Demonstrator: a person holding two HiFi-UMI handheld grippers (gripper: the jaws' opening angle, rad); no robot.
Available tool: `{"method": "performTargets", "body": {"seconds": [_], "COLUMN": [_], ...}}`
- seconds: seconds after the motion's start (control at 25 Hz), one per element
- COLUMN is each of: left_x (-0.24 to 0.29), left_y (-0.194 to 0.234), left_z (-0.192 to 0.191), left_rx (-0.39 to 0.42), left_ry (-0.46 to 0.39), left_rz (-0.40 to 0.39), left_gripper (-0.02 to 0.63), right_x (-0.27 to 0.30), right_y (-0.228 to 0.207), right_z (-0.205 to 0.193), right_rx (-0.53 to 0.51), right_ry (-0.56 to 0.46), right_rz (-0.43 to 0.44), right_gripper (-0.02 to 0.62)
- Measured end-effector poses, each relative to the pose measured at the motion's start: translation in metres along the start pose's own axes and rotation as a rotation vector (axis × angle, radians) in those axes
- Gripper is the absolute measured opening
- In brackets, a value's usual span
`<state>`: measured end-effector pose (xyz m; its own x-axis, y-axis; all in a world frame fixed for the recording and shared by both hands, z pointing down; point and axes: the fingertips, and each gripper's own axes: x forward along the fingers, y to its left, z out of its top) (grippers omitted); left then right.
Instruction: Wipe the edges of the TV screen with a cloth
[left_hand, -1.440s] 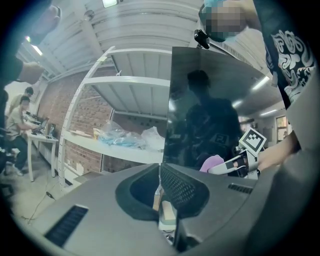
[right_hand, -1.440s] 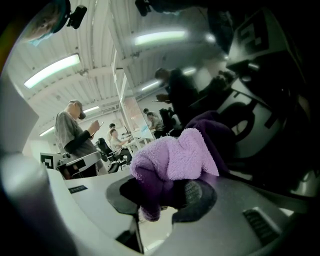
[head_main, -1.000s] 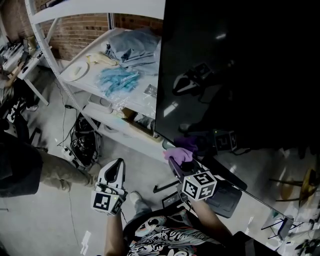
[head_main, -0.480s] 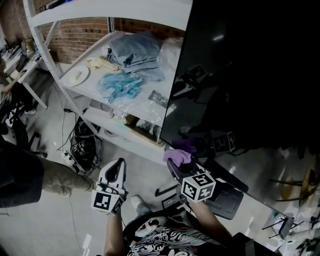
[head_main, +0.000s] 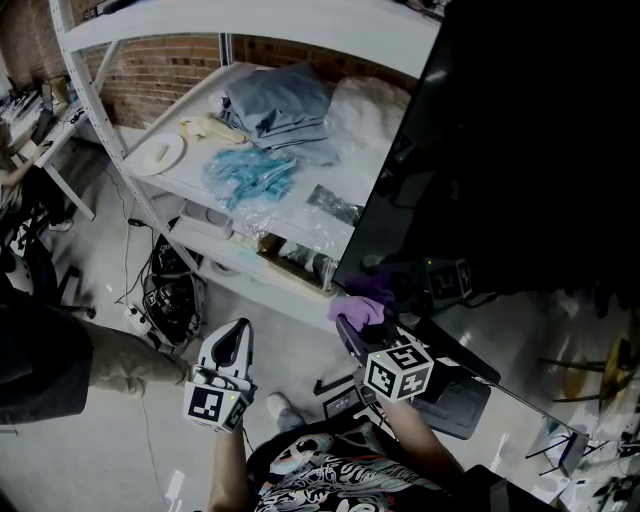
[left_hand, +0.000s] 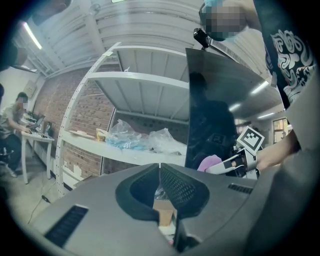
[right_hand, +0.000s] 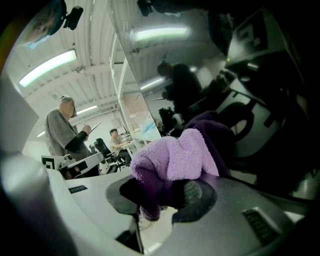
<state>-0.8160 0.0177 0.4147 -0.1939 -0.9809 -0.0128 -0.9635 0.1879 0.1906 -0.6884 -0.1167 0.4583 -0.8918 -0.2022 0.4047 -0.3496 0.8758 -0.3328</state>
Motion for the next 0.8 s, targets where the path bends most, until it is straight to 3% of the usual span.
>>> {"method": "performTargets", "body": {"seconds": [0.32,0.8], "left_x": [-0.009,-0.015], "left_y": [0.020,0.040], "left_z": [0.000,0.003], "left_rx": [0.015,-0.017], "left_ry": [0.031,0.005], "left_rz": [-0.007,-0.028], "left_gripper": [0.025,0.025], "right_x": [0.012,0.033], "right_y": [0.010,0.022], "right_z": [0.005,0.012], "right_rx": [-0.007,-0.025], "right_ry": [-0.013,-0.011], "right_rz": [-0.016,-0.019], "right_gripper": [0.150,0.150]}}
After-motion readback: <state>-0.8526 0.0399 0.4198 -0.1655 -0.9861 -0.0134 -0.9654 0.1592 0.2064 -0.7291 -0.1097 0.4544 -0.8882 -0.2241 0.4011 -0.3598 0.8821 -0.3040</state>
